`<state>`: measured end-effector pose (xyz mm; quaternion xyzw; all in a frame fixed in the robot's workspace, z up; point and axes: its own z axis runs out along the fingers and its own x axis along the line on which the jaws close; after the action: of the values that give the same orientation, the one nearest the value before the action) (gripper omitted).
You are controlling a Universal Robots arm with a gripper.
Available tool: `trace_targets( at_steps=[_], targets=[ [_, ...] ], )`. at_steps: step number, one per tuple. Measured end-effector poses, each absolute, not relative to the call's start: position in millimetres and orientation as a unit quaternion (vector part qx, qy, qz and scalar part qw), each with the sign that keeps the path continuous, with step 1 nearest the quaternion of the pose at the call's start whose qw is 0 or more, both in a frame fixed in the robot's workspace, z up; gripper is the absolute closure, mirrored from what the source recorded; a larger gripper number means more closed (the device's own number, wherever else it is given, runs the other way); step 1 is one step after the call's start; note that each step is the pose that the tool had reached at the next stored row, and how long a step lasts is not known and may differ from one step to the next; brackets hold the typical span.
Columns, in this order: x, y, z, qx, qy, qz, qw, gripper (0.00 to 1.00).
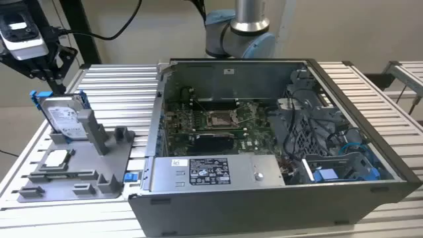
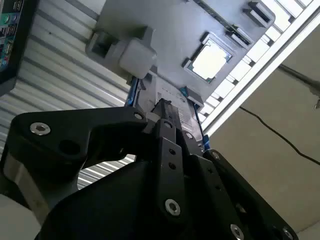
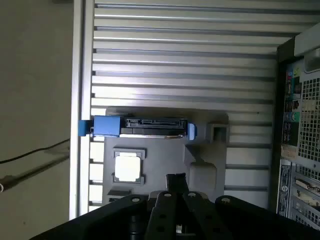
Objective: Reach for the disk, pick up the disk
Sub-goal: 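Reach for the disk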
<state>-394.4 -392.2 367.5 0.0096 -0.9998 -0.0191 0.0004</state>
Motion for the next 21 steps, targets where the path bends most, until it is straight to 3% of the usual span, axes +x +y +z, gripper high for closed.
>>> trace_targets(
  at_steps=[14, 21],
  targets=[
    [-394.5, -391.3, 367.5, 0.009, -1.000, -0.019, 0.000, 1.00],
    [-394.9, -372.7, 367.5, 0.010, -1.000, -0.019, 0.000, 1.00]
  ],
)
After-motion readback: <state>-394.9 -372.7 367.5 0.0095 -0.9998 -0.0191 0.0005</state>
